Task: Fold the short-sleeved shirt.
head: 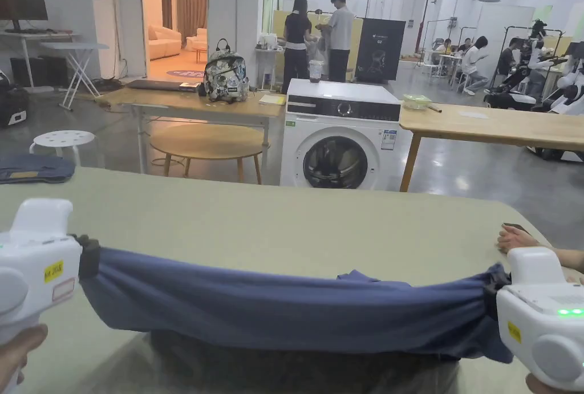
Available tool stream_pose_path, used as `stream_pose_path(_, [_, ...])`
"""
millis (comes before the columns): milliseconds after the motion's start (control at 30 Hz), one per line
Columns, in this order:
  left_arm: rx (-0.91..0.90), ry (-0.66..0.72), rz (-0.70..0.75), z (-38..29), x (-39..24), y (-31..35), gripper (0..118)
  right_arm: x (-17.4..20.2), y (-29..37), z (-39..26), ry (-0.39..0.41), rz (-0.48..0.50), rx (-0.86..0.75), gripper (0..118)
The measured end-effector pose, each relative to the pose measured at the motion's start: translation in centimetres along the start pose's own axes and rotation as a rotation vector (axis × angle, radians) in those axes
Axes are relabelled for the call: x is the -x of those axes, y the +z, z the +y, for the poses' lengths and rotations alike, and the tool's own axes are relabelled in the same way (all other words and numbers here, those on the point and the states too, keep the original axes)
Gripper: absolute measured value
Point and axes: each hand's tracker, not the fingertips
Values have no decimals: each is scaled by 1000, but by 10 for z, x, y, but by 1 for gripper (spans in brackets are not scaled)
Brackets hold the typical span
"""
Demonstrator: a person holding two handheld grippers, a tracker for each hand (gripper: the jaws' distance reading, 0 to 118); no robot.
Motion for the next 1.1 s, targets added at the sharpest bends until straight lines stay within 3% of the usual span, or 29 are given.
stream_pose_path(300, [258, 11, 14, -107, 6, -14, 0, 7, -2, -92, 26, 48, 229, 2])
stream_pose_path(700, [496, -21, -7, -167, 15, -51, 0, 12, -5, -164, 61, 95, 544, 2])
stream_pose_path(1000, [597, -35, 22, -197, 13, -72, 0, 15, -20, -193, 40, 97, 618, 2])
stream_pose_path(1100, [598, -21, 19, -190, 13, -69, 0, 8, -21, -190, 28, 92, 621, 13])
